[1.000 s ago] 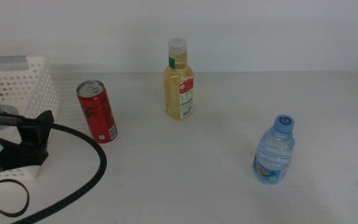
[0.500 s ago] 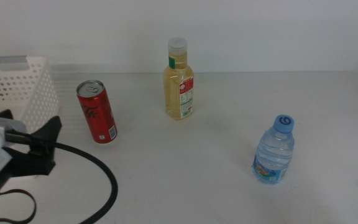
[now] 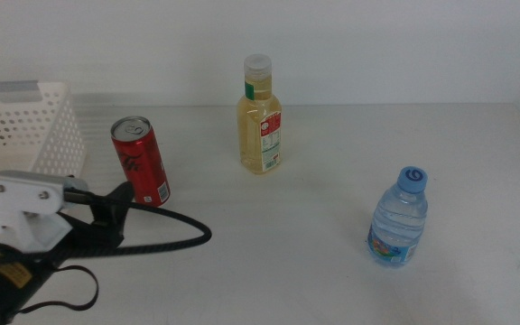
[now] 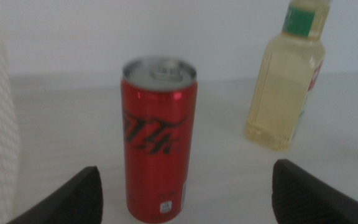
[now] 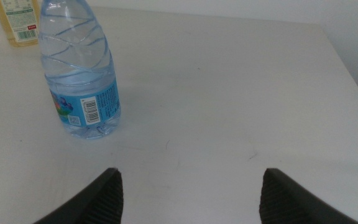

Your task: Use arms to grab the bottles and put them into the dustbin to the left of the table.

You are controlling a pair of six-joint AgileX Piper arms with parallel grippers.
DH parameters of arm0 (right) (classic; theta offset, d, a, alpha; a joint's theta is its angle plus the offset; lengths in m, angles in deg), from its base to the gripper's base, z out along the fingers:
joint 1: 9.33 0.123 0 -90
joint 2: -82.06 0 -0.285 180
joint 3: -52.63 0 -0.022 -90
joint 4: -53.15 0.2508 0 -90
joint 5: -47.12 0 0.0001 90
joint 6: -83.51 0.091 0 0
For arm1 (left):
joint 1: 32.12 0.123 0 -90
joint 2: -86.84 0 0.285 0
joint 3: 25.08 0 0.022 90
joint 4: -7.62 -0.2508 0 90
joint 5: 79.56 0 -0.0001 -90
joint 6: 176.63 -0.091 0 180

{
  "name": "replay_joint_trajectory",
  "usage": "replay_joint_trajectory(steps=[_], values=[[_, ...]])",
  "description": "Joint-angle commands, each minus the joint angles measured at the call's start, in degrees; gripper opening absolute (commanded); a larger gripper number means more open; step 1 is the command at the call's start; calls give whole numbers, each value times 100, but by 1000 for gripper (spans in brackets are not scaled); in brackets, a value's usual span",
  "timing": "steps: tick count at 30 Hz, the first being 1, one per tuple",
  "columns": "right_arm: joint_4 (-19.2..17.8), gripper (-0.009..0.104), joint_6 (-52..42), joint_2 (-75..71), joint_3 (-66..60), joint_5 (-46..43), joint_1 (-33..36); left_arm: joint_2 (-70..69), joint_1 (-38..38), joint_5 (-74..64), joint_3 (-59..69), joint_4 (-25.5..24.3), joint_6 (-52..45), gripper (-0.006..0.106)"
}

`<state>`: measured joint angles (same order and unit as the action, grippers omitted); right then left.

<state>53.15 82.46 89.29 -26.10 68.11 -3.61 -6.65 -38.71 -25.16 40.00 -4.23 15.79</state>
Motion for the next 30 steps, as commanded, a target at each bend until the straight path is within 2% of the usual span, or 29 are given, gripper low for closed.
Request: replay_joint_trajectory(steps=[1,11,23,30], values=[[0,57,-72,-154,34,-320,-31,257,-15,764,-204,90,121,89],[0,57,-72,-154,34,-320,-31,1393,-15,1153,-784,386,36,89],[0,57,-72,-154,34,-320,-31,2636,-15,1444,-1745,35,63,89],[0,57,-72,-154,34,-320,-31,3069,-15,1473,-2323,-8,177,89]])
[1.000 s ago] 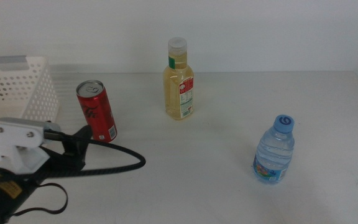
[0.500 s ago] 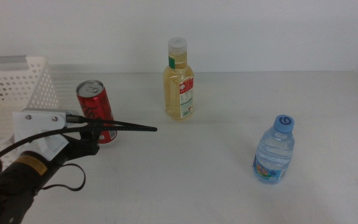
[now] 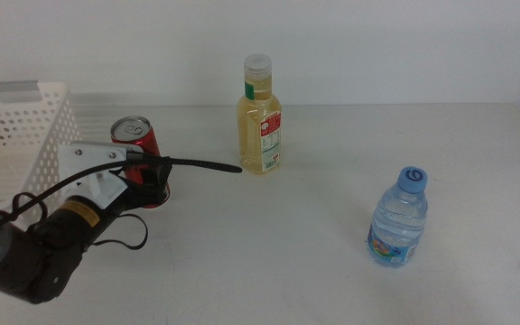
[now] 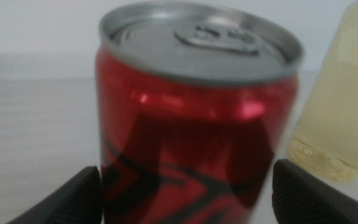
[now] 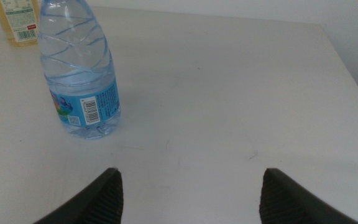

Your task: Use arms to grab the bottles and put them into the dustbin to the left of the table.

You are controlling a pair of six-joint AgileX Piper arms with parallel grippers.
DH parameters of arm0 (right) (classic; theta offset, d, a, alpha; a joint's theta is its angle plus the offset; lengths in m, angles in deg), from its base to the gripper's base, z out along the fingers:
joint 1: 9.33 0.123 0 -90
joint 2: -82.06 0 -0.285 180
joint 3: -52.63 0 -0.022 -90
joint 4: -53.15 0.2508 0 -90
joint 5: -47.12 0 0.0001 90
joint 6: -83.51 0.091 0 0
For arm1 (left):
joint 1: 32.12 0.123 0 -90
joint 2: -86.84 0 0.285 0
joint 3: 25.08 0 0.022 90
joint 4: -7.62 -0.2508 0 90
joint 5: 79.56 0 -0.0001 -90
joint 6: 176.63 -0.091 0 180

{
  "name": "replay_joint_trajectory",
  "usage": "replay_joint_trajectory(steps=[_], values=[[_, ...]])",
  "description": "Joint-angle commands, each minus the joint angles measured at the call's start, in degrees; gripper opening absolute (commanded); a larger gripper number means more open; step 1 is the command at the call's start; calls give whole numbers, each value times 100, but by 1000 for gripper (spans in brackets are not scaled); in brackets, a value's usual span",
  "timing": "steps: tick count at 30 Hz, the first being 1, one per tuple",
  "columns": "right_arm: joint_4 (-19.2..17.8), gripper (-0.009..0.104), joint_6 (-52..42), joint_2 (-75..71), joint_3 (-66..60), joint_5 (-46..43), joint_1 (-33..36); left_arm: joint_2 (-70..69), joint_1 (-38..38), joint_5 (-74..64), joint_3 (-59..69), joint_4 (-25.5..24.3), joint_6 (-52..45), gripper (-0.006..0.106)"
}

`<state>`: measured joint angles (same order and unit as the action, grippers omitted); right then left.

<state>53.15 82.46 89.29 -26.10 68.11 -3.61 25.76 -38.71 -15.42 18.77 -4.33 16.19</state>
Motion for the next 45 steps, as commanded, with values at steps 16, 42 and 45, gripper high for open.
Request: replay_joint_trajectory(steps=[16,42,45], values=[[0,57,-72,-154,34,-320,-31,207,-15,271,-736,-11,244,75],[0,57,-72,-154,34,-320,-19,-2593,-15,-2182,-86,-371,582,-5],[0,57,-72,-154,34,-320,-19,-3282,35,-2965,-195,-376,651,-5]])
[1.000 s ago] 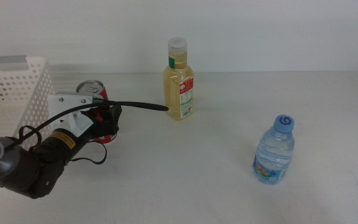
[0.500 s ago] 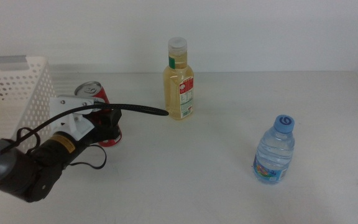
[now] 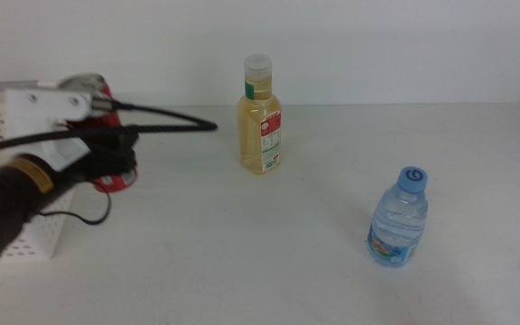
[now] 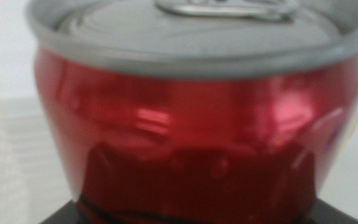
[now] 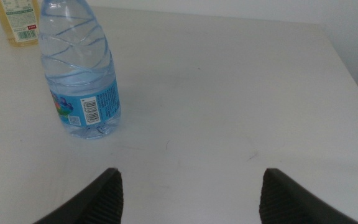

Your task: Use arms to grab the bottles and put them into the dustbin to the left of the table.

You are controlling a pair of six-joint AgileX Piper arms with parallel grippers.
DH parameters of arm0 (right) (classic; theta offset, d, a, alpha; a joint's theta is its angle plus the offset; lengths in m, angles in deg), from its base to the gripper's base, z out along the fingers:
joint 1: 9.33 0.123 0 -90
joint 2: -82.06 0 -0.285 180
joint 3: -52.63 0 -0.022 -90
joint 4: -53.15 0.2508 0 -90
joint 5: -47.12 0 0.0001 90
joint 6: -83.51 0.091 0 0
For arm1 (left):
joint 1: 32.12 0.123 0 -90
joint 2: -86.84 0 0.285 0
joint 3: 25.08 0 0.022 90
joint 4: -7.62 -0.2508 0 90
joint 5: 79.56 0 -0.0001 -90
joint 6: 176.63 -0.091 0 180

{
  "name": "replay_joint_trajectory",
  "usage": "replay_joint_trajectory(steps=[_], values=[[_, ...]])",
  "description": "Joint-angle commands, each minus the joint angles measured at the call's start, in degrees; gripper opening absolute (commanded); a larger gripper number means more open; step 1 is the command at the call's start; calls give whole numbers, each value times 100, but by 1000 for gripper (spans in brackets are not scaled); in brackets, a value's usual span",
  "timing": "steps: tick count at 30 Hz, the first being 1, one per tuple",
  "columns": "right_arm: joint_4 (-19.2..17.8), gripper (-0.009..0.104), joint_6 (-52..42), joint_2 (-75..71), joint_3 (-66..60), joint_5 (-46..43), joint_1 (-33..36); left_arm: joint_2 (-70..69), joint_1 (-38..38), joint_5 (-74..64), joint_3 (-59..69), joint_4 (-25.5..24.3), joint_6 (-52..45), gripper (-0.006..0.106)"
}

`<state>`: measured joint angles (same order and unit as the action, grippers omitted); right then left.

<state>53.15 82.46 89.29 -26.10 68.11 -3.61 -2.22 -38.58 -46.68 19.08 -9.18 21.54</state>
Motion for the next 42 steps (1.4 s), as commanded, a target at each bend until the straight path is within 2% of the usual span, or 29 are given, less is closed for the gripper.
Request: replay_joint_trajectory(steps=[1,3,5,13,14,17,21,25,28,33,34,36,38,40,42], values=[[0,57,-72,-154,34,-320,-19,-648,61,-139,-310,38,202,-5],[0,57,-72,-154,34,-320,-19,-876,124,-660,-495,-227,502,-5],[0,57,-72,-154,34,-320,-19,-1040,206,-1188,-726,-733,929,-5],[0,57,-72,-154,34,-320,-19,-1241,264,-2689,-1742,-3579,3565,-5],[0,57,-72,-154,34,-320,-19,-1241,268,-2840,-1873,-4272,4191,-5],[0,57,-72,-154,34,-320,-19,-1241,413,-2703,-1963,-5133,5053,-5],[0,57,-72,-154,34,-320,-19,-1241,748,-1792,-1963,-6246,6091,-5],[0,57,-72,-154,34,-320,-19,-1241,943,-1831,-1963,-6943,6652,-5],[0,57,-72,-154,34,-320,-19,-1241,964,-2067,-1963,-7203,6694,-5],[0,57,-72,-154,34,-320,-19,-1241,959,-1932,-1963,-7219,6679,-5],[0,57,-72,-154,34,-320,-19,-1254,959,-1929,-1963,-7012,6541,-5],[0,57,-72,-154,34,-320,-19,-1270,959,-1950,-1963,-5740,5585,-5],[0,57,-72,-154,34,-320,-19,-1294,933,-1962,-1942,-4294,4012,-5],[0,57,-72,-154,34,-320,-19,-1300,812,-2464,-1992,-2499,2244,-5],[0,57,-72,-154,34,-320,-19,-1287,750,-3348,-2171,-1325,605,-5]])
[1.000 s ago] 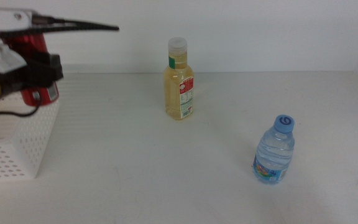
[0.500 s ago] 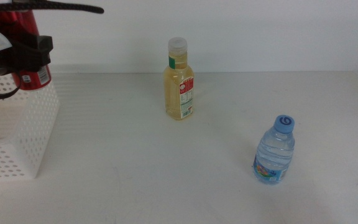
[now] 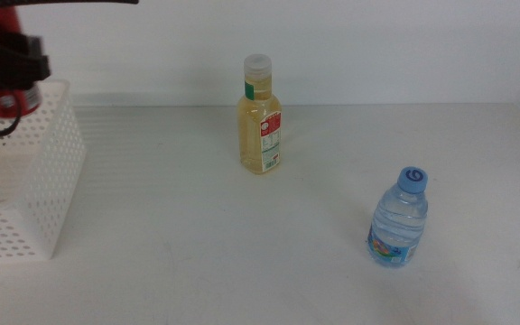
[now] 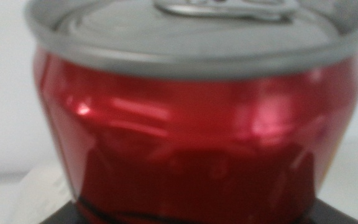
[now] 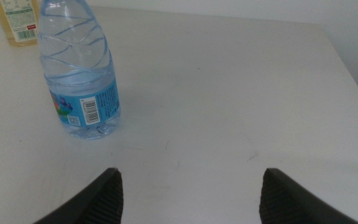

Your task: Use arms to grab the bottles and put them into the dustbin to the left of the table.

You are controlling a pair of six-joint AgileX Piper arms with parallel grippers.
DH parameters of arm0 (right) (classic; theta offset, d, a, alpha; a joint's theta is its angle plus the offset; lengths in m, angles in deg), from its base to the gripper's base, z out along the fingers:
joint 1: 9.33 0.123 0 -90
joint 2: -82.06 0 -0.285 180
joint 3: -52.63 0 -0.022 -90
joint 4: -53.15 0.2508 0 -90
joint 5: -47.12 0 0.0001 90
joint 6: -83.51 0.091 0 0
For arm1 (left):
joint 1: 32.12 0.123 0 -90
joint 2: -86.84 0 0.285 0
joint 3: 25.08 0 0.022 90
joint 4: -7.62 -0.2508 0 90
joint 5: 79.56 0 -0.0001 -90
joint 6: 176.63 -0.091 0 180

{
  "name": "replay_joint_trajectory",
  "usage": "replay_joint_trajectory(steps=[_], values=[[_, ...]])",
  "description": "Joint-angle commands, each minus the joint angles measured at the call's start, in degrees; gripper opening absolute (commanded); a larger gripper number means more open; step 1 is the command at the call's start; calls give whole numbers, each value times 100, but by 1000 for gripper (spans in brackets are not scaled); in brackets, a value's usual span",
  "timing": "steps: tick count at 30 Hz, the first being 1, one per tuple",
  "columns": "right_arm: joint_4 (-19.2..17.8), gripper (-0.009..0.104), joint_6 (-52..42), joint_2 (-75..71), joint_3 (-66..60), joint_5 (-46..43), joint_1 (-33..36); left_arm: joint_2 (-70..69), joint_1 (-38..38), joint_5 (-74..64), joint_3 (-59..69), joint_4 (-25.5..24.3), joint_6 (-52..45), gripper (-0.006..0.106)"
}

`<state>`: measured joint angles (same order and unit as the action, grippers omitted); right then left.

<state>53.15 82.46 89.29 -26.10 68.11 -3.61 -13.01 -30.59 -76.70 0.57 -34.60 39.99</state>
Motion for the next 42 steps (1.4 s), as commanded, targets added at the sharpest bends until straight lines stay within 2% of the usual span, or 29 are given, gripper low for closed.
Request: replay_joint_trajectory(steps=[1,4,6,7,12,15,20,27,42], values=[[0,57,-72,-154,34,-320,-19,-168,-43,-776,-470,1733,-1923,-5],[0,57,-72,-154,34,-320,-19,-17,150,-1476,-967,3202,-3354,-5],[0,57,-72,-154,34,-320,-19,81,290,-1761,-1276,3969,-4078,-5],[0,57,-72,-154,34,-320,-19,182,481,-2191,-1563,4605,-4809,-5],[0,57,-72,-154,34,-320,-19,601,1011,-3362,-2311,5905,-6056,-5],[0,57,-72,-154,34,-320,-19,893,1345,-3987,-2683,6399,-6538,-5],[0,57,-72,-154,34,-320,-19,1351,1809,-5029,-3079,6731,-6975,-5],[0,57,-72,-154,34,-320,-19,1947,2210,-5260,-3171,6843,-6976,-5],[0,57,-72,-154,34,-320,-19,3190,2204,-4967,-3176,6452,-6962,-5]])
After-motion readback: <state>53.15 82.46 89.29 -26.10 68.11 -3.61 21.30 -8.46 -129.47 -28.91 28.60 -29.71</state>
